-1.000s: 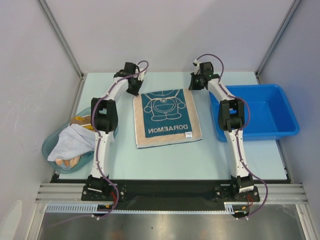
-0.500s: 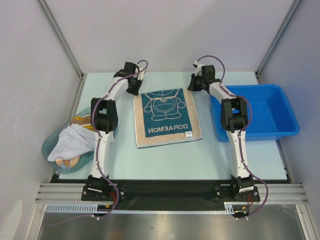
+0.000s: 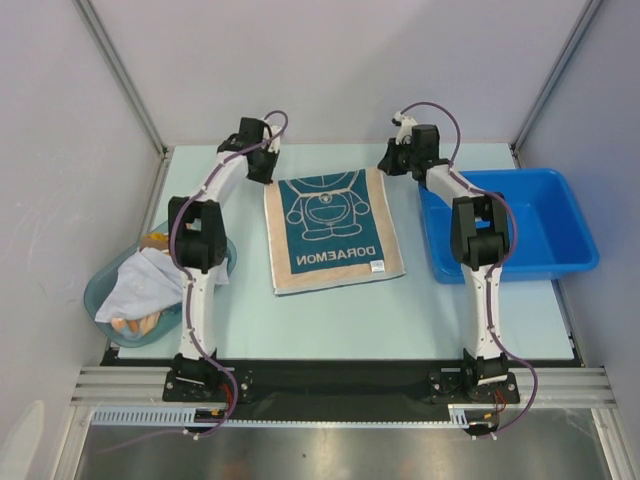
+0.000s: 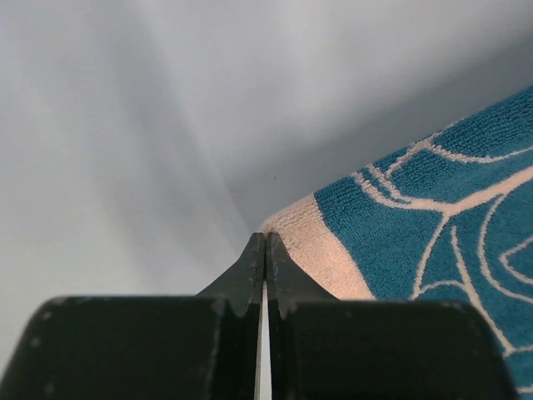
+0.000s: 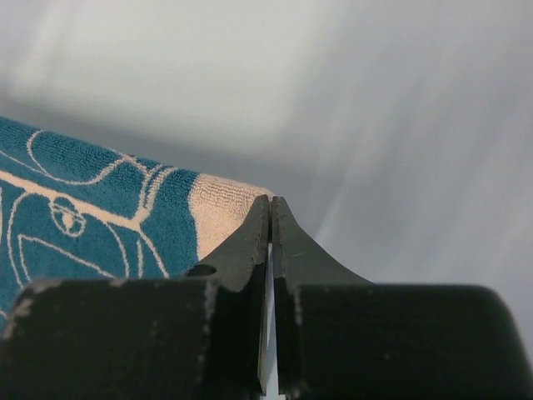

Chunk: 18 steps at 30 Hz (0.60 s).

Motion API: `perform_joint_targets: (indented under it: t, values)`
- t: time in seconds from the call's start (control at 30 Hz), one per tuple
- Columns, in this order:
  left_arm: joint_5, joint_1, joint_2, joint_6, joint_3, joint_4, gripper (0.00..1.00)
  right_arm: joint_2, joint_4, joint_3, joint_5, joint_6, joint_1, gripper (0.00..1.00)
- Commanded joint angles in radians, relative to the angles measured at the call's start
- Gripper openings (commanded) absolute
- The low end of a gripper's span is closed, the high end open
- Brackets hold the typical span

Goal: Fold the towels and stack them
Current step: Fold the towel

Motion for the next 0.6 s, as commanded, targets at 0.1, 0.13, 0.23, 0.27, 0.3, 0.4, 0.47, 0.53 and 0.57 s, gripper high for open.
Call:
perform_joint_targets:
  t: [0.1,0.13,0.23,0.27,0.3,0.4,0.47,0.53,0.57]
  values:
    - [0.023,0.013,-0.165,-0.019,-0.076,0.058,0.0,-0.133,0.141,-0.098,-0.019,-0.007,-0.019,0.0]
    - [0.027,0.013,-0.174,-0.019,-0.103,0.059,0.0,-0.141,0.146,-0.111,-0.022,-0.009,-0.02,0.0]
    - [0.041,0.013,-0.217,-0.017,-0.158,0.065,0.0,-0.172,0.161,-0.152,-0.027,-0.009,-0.025,0.0]
    - [0.043,0.013,-0.228,-0.017,-0.172,0.068,0.0,-0.19,0.167,-0.173,-0.03,-0.009,-0.026,0.0]
    - [0.043,0.013,-0.251,-0.019,-0.186,0.074,0.0,-0.199,0.172,-0.184,-0.033,-0.01,-0.028,0.0]
    - [0.052,0.013,-0.295,-0.019,-0.234,0.082,0.0,-0.242,0.182,-0.235,-0.036,-0.003,-0.028,0.0]
    - [0.072,0.013,-0.326,-0.02,-0.264,0.079,0.0,-0.267,0.198,-0.266,-0.036,0.004,-0.028,0.0]
    - [0.087,0.013,-0.347,-0.025,-0.293,0.078,0.0,-0.305,0.208,-0.316,-0.036,0.008,-0.028,0.0]
    - [0.092,0.013,-0.37,-0.027,-0.306,0.081,0.0,-0.319,0.212,-0.335,-0.036,0.011,-0.028,0.0]
